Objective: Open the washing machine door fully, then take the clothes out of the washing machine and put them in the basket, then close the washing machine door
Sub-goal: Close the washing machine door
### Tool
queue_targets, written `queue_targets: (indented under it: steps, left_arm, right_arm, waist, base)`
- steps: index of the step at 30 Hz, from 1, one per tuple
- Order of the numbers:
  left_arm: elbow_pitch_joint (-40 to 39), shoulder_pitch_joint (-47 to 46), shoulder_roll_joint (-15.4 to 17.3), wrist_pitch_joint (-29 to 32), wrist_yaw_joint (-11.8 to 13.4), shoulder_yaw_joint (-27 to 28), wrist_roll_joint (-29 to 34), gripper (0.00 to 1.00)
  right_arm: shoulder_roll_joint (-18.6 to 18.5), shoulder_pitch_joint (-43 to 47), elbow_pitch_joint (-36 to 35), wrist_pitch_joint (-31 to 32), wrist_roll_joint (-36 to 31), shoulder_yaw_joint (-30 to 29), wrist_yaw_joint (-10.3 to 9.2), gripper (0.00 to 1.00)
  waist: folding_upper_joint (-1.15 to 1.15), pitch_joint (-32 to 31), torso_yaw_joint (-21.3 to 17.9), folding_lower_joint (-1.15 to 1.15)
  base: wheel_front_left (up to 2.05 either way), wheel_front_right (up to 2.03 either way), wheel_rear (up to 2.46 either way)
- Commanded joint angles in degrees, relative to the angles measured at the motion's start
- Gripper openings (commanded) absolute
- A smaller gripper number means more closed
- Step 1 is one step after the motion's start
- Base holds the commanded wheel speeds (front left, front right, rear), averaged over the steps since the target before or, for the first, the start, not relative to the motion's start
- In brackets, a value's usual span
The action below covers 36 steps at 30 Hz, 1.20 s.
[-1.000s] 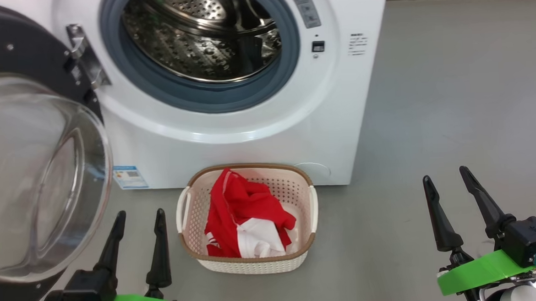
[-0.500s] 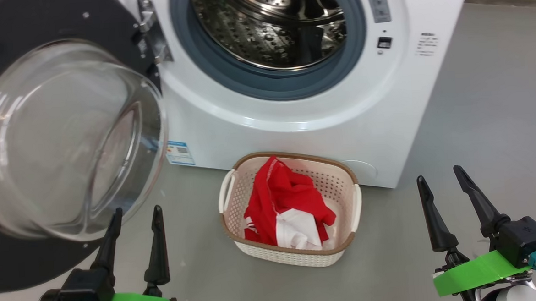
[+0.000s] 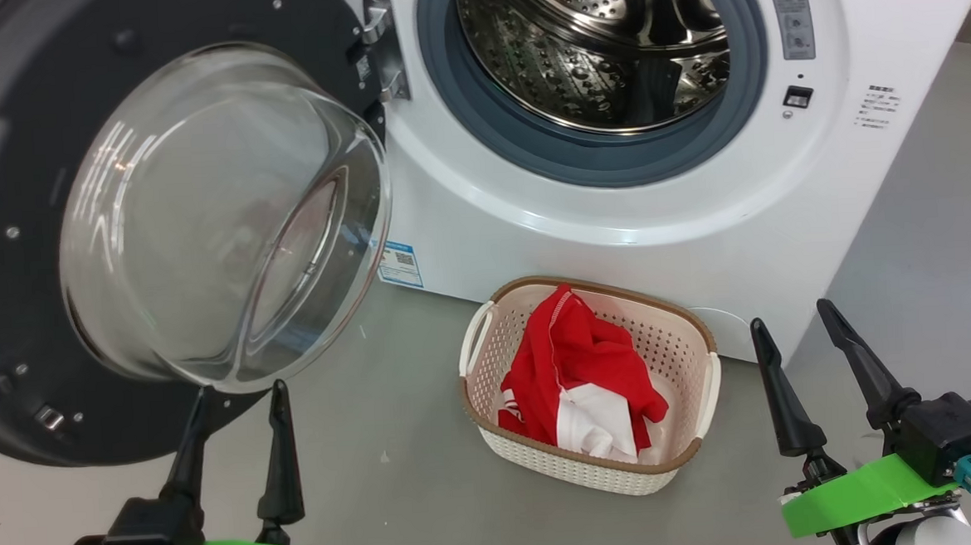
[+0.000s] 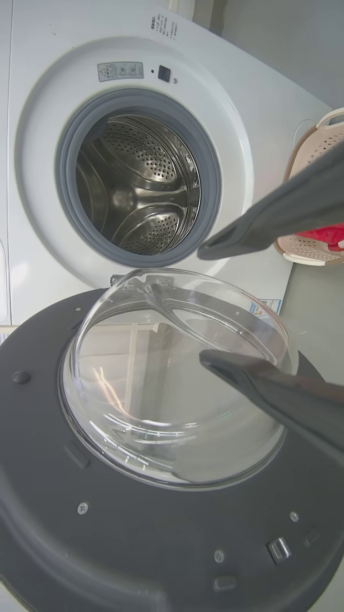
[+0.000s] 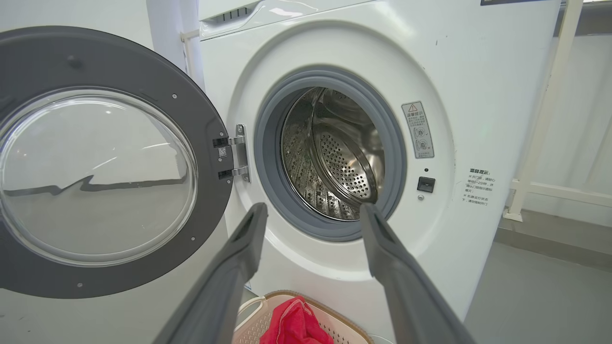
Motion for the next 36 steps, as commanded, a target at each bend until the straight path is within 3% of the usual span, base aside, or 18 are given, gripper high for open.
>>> queue_targets:
  steps: [1,7,8,9,10,11,19,23,29,36]
  left_arm:
    - [-1.83,-0.88,1.38,-0.25,0.24,1.99,0.27,1.00]
    - [-1.58,-1.06,1.53,-0.95,0.42,2.22,0.02,0.98]
    - [-1.58,-1.10,1.52,-1.04,0.46,2.18,0.03,0.50]
    - [-1.70,-1.15,1.52,-1.17,0.37,2.08,0.03,0.28]
    - [-1.70,-1.15,1.52,-1.17,0.37,2.08,0.03,0.28]
    - [-1.84,-1.17,1.53,-1.30,0.28,2.02,-0.04,0.00]
    - [-7.98,-2.39,1.12,-2.75,0.44,4.13,-1.48,0.00]
    - [-12.05,-3.45,1.09,-3.07,0.72,7.77,-4.16,0.00]
    - [-12.58,-7.77,2.40,-3.20,-0.40,15.81,-11.84,0.00]
    - [-7.10,-14.76,4.13,-2.49,-3.15,23.38,-22.72,0.00]
  right_arm:
    - [-0.43,-1.54,-1.42,-0.36,-0.63,1.69,0.35,1.00]
    - [-0.43,-1.53,-1.20,-0.36,-0.73,1.85,0.35,1.00]
    - [-0.43,-1.47,-1.17,-0.36,-0.72,1.87,0.35,1.00]
    - [-0.43,-1.38,-1.10,-0.36,-0.71,1.90,0.35,1.00]
    - [-0.43,-1.38,-1.10,-0.36,-0.71,1.90,0.35,1.00]
    - [-0.43,-1.29,-1.02,-0.36,-0.71,1.92,0.35,1.00]
    - [-0.43,-1.19,-0.87,-0.36,-0.97,1.78,0.35,1.00]
    - [-0.43,-1.35,-0.66,-0.36,-1.14,1.68,0.35,1.00]
    - [-0.43,-1.51,-0.44,-0.33,-1.29,1.80,0.35,1.00]
    - [-0.43,-1.72,-0.31,-0.30,-1.45,1.85,0.35,1.00]
  waist:
    - [0.00,-0.13,0.57,0.00]
    - [0.00,-0.15,0.76,0.00]
    - [0.00,-0.21,0.76,0.00]
    - [0.00,-0.32,0.76,0.00]
    - [0.00,-0.32,0.76,0.00]
    - [0.00,-0.38,0.76,0.00]
    - [0.00,-0.29,0.81,0.00]
    - [0.00,-0.17,0.78,0.00]
    - [0.00,-0.20,0.63,0.00]
    - [0.00,-0.30,0.34,0.00]
  base:
    - [0.00,0.00,0.00]
    - [0.00,0.00,0.00]
    - [0.00,0.00,0.00]
    - [0.00,0.00,0.00]
    - [0.00,0.00,0.00]
    - [0.00,0.00,0.00]
    - [0.00,0.00,0.00]
    - [0.00,0.00,0.00]
    - [0.00,0.00,0.00]
    - [0.00,0.00,0.00]
